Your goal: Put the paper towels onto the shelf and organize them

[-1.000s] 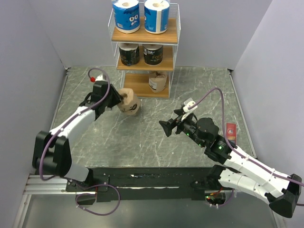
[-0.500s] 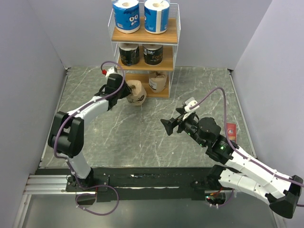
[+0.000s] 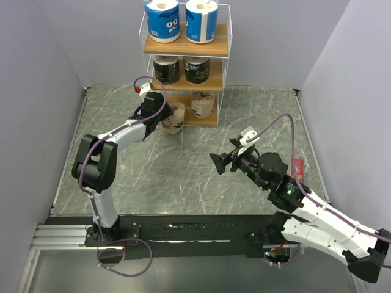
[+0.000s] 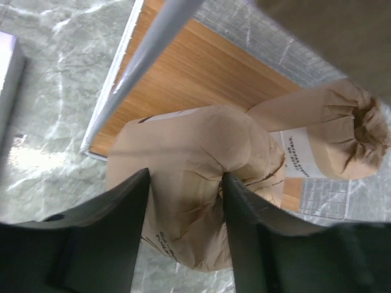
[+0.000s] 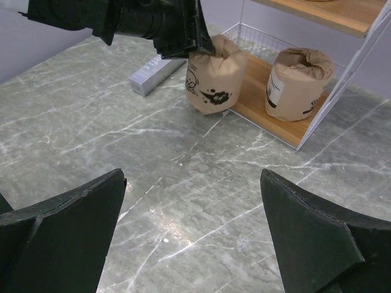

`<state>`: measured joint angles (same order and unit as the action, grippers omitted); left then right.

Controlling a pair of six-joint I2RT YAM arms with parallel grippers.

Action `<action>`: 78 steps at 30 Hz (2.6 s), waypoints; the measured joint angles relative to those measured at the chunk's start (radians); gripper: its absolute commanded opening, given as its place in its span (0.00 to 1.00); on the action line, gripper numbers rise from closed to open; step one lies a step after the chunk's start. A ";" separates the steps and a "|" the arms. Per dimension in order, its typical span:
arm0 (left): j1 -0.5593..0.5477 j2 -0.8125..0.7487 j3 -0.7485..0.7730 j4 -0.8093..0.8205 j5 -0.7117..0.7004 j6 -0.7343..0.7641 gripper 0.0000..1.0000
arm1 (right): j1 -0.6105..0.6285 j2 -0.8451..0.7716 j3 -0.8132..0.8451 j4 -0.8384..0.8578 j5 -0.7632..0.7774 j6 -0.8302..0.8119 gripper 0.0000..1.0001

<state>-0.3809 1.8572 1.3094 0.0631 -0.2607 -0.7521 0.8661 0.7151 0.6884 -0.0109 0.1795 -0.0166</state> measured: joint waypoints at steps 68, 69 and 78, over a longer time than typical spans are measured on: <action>-0.123 0.148 0.034 0.059 -0.098 0.972 0.52 | 0.000 -0.043 0.019 -0.079 0.076 -0.052 0.98; -0.123 0.151 0.036 0.065 -0.103 0.975 0.52 | 0.000 -0.043 0.019 -0.079 0.076 -0.053 0.98; -0.123 0.157 0.037 0.088 -0.112 0.994 0.52 | 0.000 -0.044 0.032 -0.079 0.082 -0.056 0.98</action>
<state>-0.5037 2.0144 1.3464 0.1513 -0.3725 0.2420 0.8661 0.6712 0.7208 -0.0898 0.2619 -0.0727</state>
